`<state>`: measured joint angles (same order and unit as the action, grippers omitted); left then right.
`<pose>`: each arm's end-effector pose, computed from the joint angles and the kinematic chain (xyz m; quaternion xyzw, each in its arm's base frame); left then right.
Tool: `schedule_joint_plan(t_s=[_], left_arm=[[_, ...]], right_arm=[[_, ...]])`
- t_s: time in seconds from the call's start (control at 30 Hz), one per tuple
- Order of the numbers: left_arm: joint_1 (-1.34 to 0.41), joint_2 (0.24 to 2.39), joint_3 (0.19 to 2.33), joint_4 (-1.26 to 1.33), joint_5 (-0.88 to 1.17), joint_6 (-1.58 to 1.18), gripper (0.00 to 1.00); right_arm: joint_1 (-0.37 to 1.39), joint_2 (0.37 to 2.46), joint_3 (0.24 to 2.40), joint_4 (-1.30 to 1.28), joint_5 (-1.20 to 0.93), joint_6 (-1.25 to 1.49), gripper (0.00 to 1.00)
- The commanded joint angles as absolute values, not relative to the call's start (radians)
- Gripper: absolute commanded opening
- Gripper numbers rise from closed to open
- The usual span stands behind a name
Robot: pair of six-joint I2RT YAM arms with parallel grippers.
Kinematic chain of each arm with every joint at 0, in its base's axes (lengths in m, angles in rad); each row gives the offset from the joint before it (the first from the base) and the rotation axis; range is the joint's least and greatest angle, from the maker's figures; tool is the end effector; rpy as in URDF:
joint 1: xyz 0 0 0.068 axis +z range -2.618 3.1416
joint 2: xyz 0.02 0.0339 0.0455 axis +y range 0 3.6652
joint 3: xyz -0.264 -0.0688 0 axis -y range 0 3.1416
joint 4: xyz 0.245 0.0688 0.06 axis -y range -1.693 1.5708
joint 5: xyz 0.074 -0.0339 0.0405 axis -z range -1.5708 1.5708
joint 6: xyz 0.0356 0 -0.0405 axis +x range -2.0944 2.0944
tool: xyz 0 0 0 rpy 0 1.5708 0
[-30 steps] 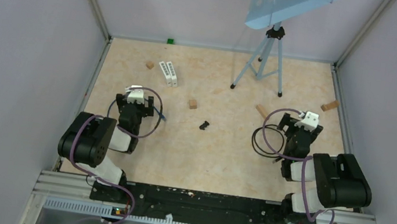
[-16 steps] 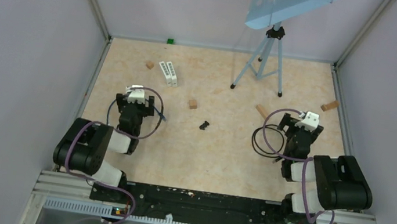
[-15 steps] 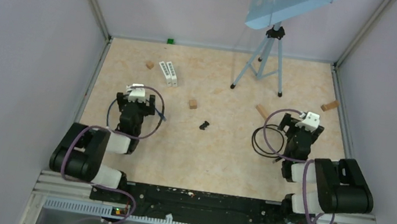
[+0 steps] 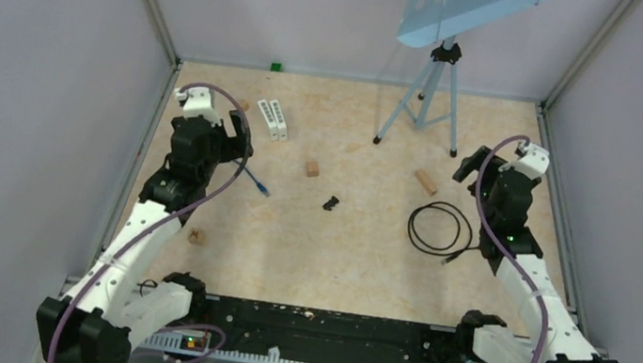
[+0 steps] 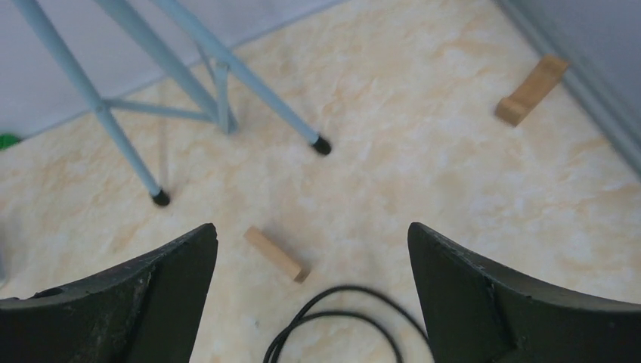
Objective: Insert the plug into the switch port
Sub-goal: Pick up the switch port at the center of the board.
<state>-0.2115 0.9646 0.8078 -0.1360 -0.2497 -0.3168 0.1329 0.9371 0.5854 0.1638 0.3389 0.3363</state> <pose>0.2217 -0.0386 0.3202 -0.1161 0.7914 -0.0580 0.5973 0.2197 0.0174 0.2781 0.1841 0.7445 0.0198 0.6415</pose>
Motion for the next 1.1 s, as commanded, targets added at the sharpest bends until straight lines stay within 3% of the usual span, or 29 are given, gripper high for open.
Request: schedule_joint_plan(t_s=[0.0,0.17,0.37,0.57,1.07], left_arm=[[-0.211,0.901,0.911,-0.464,-0.192,-0.331,0.99],[-0.21,0.915,0.997,-0.654,-0.256,-0.295,0.99],[-0.213,0.844,0.961,-0.63,-0.217,-0.3,0.99],[-0.213,0.742,0.883,-0.596,-0.326,-0.321,0.99],[-0.213,0.651,0.809,-0.58,-0.326,-0.295,0.99]], right_arm=[[0.234,1.003,0.685,-0.079,0.161,0.457,0.95],[0.589,1.159,0.79,-0.041,0.295,0.435,0.95],[0.819,1.484,0.972,0.1,0.297,0.336,0.91],[0.861,1.835,1.289,0.042,0.291,0.259,0.92],[0.861,2.315,1.845,0.062,0.239,0.183,0.96]])
